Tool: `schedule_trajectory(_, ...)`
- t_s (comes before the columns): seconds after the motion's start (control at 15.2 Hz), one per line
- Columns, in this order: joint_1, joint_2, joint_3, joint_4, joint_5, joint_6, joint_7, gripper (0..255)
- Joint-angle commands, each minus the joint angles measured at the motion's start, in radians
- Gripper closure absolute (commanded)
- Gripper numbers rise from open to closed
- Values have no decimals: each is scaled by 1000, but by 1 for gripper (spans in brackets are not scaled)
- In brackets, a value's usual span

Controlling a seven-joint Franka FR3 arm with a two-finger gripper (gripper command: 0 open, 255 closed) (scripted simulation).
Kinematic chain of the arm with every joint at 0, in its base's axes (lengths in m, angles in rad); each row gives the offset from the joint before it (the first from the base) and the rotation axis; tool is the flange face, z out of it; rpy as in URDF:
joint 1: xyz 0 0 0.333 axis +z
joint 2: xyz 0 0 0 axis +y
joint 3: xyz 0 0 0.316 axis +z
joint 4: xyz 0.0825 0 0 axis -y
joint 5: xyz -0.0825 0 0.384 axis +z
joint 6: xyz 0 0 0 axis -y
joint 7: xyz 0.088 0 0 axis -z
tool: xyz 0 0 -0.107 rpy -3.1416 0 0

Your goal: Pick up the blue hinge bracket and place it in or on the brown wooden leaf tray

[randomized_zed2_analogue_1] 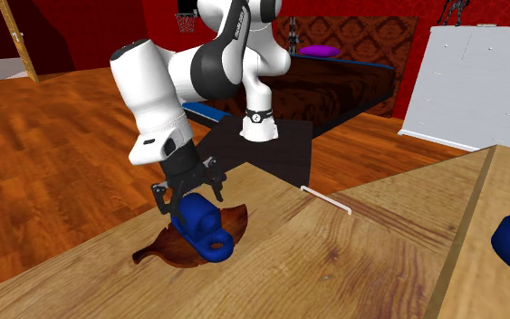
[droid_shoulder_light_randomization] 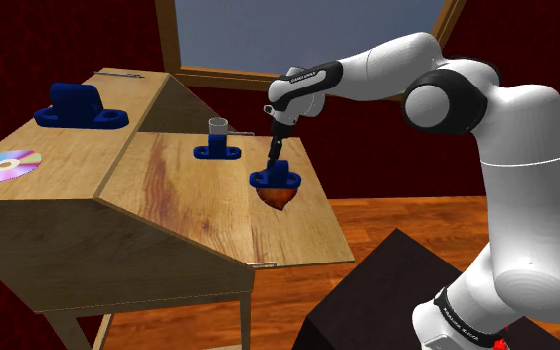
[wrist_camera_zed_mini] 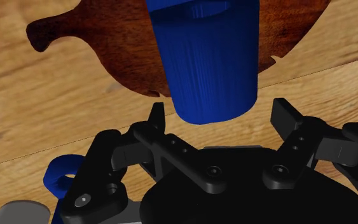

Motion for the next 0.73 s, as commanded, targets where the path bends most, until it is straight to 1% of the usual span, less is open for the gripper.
schedule_trajectory(0.0, 0, 0, 0, 0, 0, 0, 0, 0)
schedule_trajectory(0.13, 0, 0, 0, 0, 0, 0, 0, 0)
schedule_trajectory(0.4, -13, -53, -15, 40, -21, -94, 13, 0)
schedule_trajectory(0.66, -13, -53, -15, 40, -21, -94, 13, 0)
